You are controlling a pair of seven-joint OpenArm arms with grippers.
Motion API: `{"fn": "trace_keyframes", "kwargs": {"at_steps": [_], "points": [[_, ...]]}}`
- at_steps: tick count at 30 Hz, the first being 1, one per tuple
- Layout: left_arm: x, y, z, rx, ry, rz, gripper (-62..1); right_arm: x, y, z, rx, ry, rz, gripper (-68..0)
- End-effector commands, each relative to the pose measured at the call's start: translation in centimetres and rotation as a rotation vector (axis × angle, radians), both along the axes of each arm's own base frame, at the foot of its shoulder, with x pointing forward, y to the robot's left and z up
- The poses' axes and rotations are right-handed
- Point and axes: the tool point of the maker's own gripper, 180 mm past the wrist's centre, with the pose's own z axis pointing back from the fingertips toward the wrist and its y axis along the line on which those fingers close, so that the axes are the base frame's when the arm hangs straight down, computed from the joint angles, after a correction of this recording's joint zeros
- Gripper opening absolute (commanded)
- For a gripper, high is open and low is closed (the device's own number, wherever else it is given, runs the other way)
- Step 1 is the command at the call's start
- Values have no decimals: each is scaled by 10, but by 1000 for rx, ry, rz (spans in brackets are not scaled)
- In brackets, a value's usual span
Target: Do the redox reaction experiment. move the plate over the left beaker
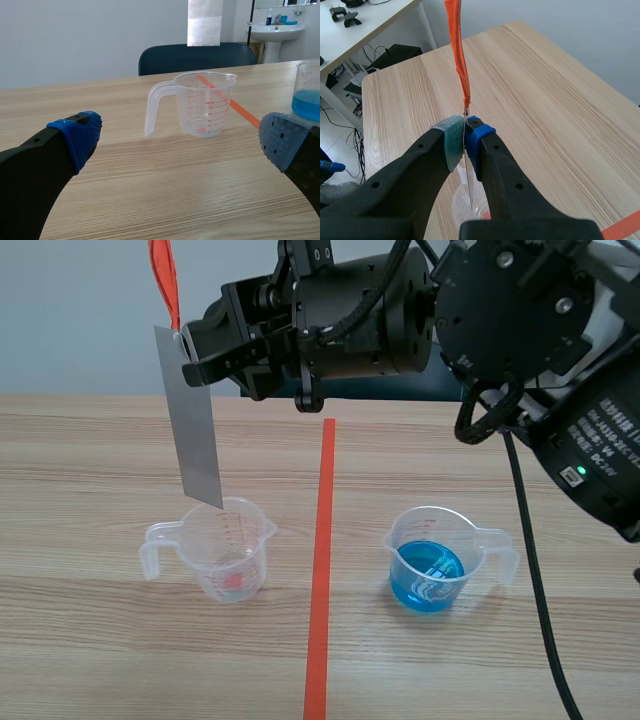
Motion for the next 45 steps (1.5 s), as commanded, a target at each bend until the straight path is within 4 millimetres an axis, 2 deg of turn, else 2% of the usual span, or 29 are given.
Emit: {"fn": "trace_keyframes", "kwargs": {"at_steps": [1, 45], "points": [[2, 2, 7, 0, -35, 7, 14, 2, -1, 10, 31, -17, -5, -669], [2, 2, 7, 0, -35, 7, 14, 2, -1, 8, 22, -22, -11, -669]]}}
